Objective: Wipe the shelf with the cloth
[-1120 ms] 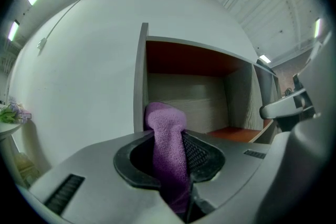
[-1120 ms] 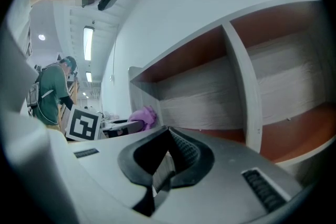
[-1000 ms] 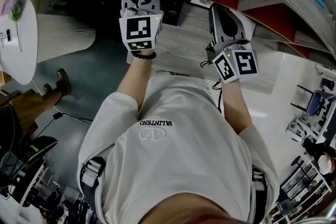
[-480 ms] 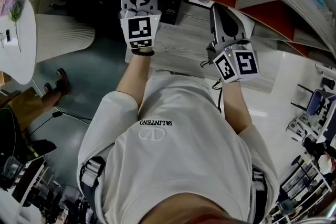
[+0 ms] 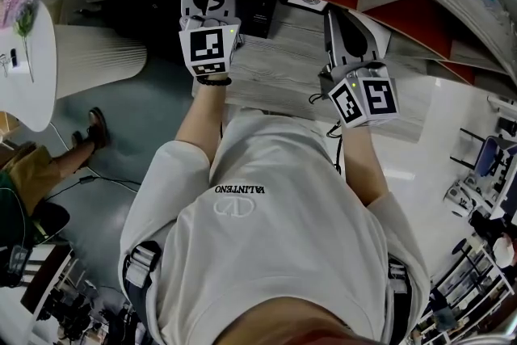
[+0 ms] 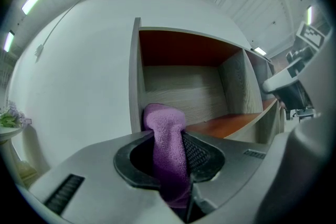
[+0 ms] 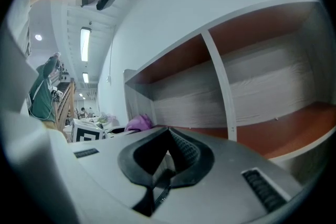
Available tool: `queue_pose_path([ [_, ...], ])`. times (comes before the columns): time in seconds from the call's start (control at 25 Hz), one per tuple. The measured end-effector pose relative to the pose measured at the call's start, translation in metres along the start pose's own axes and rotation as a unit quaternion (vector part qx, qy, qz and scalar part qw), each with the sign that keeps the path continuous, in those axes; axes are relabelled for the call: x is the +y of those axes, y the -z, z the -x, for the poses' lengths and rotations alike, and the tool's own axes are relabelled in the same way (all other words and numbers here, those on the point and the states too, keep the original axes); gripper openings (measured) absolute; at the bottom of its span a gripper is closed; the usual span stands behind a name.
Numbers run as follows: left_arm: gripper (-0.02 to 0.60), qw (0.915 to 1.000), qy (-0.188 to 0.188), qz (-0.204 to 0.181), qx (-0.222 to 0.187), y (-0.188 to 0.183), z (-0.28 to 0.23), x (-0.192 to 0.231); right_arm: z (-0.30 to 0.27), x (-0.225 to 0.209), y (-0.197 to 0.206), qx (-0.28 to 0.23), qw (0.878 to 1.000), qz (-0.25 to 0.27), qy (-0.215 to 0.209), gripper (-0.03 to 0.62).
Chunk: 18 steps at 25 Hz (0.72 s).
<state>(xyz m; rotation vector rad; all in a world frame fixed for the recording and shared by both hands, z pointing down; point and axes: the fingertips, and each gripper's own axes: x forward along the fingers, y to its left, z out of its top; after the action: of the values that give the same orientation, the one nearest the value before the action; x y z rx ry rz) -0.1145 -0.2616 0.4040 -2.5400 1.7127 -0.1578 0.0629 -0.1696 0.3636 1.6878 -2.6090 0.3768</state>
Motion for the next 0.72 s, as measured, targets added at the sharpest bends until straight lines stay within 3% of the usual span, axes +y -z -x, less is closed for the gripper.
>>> queue_pose_path([
  [0.52,0.089,0.9987,0.045,-0.022,-0.004,0.006,0.023,-0.008,0.02,-0.014,0.0,-0.006,1.0,-0.004,0.019,-0.002],
  [0.72,0.089,0.9978,0.055,-0.024,-0.029,-0.008,0.046,-0.014,0.029,-0.022,-0.002,-0.01,1.0,-0.004,0.028,-0.002],
])
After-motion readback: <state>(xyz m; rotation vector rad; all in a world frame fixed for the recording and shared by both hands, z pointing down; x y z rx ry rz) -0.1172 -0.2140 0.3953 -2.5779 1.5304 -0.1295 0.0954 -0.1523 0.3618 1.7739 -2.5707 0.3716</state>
